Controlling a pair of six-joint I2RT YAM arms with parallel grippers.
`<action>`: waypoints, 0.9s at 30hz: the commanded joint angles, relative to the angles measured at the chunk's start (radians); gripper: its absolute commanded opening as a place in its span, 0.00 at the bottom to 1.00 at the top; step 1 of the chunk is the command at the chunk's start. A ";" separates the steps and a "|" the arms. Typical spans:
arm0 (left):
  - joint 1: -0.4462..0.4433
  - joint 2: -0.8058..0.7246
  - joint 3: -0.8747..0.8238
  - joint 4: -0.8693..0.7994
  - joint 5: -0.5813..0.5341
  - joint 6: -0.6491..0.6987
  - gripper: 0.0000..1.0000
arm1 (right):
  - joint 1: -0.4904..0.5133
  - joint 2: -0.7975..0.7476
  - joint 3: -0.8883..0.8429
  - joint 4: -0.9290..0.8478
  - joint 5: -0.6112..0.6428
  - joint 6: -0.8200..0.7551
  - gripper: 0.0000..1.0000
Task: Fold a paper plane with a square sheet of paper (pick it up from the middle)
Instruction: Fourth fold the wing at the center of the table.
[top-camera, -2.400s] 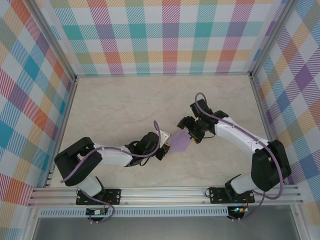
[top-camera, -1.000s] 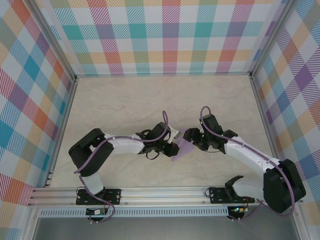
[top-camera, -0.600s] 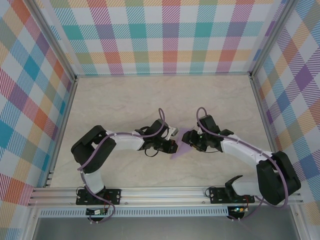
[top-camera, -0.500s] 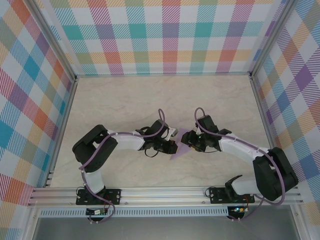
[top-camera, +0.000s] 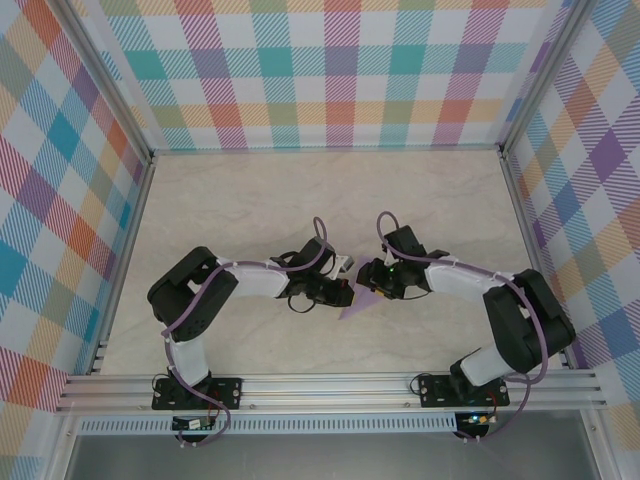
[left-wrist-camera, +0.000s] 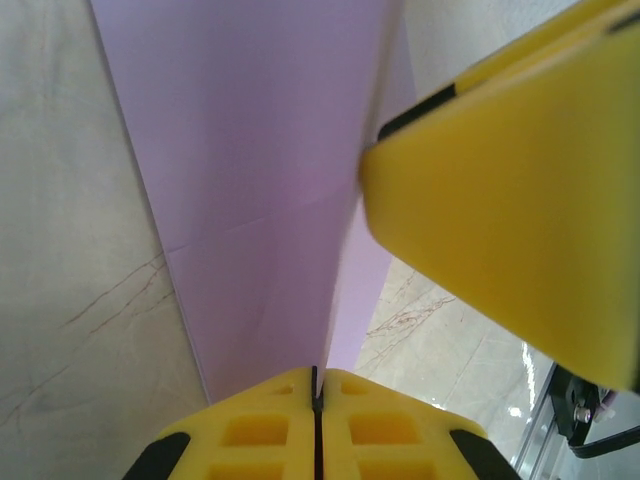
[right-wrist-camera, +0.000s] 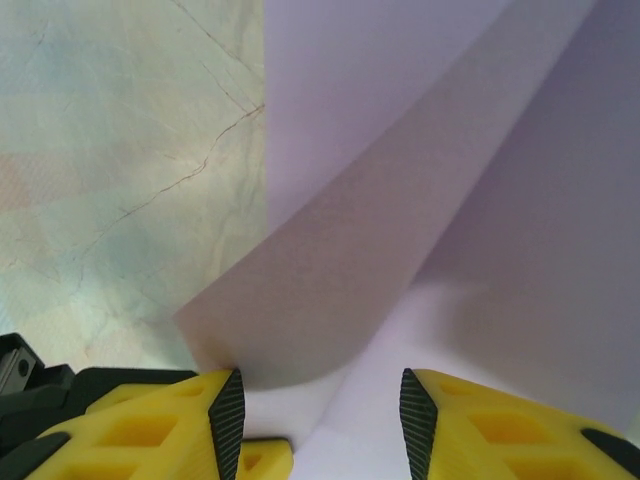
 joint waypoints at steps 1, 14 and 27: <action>0.012 0.020 0.031 -0.005 0.034 0.009 0.09 | -0.005 0.028 0.033 0.012 -0.005 -0.023 0.47; 0.037 -0.092 -0.018 -0.042 -0.027 -0.021 0.34 | -0.005 0.081 0.062 -0.028 0.022 -0.019 0.49; 0.041 -0.142 -0.079 0.120 -0.042 -0.240 0.23 | -0.005 0.129 0.080 -0.089 0.047 -0.015 0.47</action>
